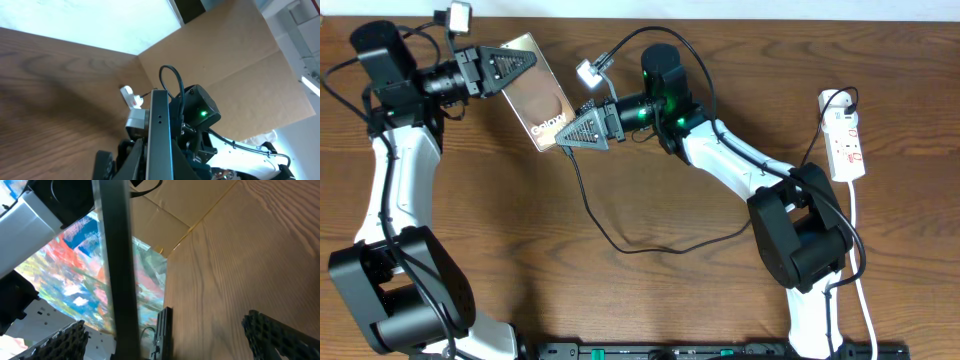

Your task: Plug charger to phone and switch on socket

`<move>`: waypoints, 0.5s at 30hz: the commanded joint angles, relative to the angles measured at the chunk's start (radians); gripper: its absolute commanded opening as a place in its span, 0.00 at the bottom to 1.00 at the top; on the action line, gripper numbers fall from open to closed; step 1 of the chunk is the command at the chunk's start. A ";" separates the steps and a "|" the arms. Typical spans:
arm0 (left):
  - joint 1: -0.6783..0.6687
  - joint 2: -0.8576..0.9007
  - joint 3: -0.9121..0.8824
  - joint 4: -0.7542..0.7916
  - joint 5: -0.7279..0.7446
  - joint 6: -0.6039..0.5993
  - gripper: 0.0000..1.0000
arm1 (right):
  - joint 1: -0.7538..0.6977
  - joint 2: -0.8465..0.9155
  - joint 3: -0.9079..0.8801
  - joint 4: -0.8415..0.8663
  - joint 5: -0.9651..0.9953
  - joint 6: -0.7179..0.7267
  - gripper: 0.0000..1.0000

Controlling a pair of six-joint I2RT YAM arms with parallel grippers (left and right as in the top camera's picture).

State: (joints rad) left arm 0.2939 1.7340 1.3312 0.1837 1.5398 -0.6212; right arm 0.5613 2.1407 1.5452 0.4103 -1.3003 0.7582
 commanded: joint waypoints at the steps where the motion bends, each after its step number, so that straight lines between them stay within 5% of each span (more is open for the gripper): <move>1: 0.040 0.000 0.005 0.003 0.022 0.026 0.07 | -0.018 -0.001 0.018 0.001 0.007 -0.003 0.99; 9: 0.143 0.000 0.005 -0.110 -0.061 0.026 0.07 | -0.054 -0.001 0.018 0.001 -0.017 -0.003 0.99; 15: 0.199 0.000 0.005 -0.465 -0.370 0.070 0.07 | -0.072 -0.001 0.018 0.001 -0.019 -0.003 0.99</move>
State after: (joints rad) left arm 0.4751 1.7340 1.3308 -0.2039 1.3434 -0.5880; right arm 0.5011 2.1407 1.5452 0.4099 -1.3083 0.7582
